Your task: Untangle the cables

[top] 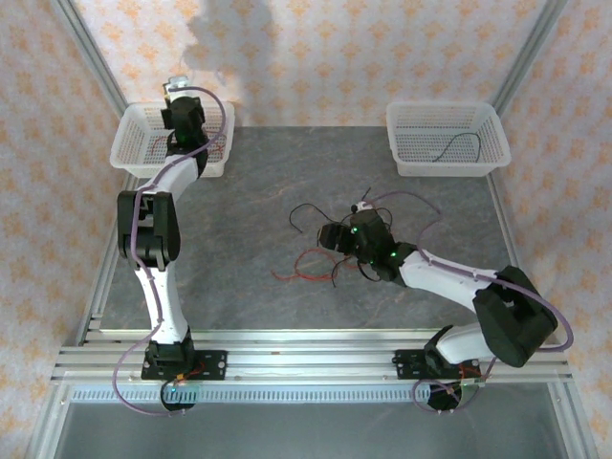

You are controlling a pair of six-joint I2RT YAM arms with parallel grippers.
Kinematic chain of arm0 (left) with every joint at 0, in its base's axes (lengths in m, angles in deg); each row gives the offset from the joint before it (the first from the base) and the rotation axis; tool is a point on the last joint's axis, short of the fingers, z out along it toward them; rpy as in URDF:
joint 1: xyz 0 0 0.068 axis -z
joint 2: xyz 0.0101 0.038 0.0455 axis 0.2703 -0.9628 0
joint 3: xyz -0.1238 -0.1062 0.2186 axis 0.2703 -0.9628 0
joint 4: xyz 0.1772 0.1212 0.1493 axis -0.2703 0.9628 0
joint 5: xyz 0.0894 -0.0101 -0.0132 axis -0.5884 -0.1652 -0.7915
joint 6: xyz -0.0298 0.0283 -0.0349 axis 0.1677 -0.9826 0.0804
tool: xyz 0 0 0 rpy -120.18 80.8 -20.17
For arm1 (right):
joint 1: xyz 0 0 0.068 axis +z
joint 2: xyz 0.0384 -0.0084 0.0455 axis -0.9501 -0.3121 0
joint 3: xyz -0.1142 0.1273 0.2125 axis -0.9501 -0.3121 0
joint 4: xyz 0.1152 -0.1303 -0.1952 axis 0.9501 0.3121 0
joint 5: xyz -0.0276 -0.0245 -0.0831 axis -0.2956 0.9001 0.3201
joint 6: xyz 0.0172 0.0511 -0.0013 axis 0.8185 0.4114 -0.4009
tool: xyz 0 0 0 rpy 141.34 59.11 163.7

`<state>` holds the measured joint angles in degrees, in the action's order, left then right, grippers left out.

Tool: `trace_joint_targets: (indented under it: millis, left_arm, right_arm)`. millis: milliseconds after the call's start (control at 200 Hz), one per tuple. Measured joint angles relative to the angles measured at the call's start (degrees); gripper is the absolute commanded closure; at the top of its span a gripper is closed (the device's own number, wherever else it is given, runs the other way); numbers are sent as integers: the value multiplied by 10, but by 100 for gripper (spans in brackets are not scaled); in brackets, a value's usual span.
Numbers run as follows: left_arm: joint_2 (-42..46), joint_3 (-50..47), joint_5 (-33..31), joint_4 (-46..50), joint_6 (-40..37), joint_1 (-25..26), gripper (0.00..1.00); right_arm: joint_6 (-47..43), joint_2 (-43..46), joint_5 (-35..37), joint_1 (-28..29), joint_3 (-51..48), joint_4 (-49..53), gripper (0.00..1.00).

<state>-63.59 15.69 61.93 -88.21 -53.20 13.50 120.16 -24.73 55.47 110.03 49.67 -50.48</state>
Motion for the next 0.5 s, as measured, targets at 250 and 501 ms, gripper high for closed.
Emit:
trace_joint_targets:
  millis: [250, 501]
  left_arm:
    - [-64, 164, 63, 229, 124, -29, 100]
    - [-190, 360, 133, 402, 170, -45, 86]
  right_arm:
    - [0, 5, 12, 0, 36, 90, 23]
    - [3, 9, 30, 0, 80, 181, 24]
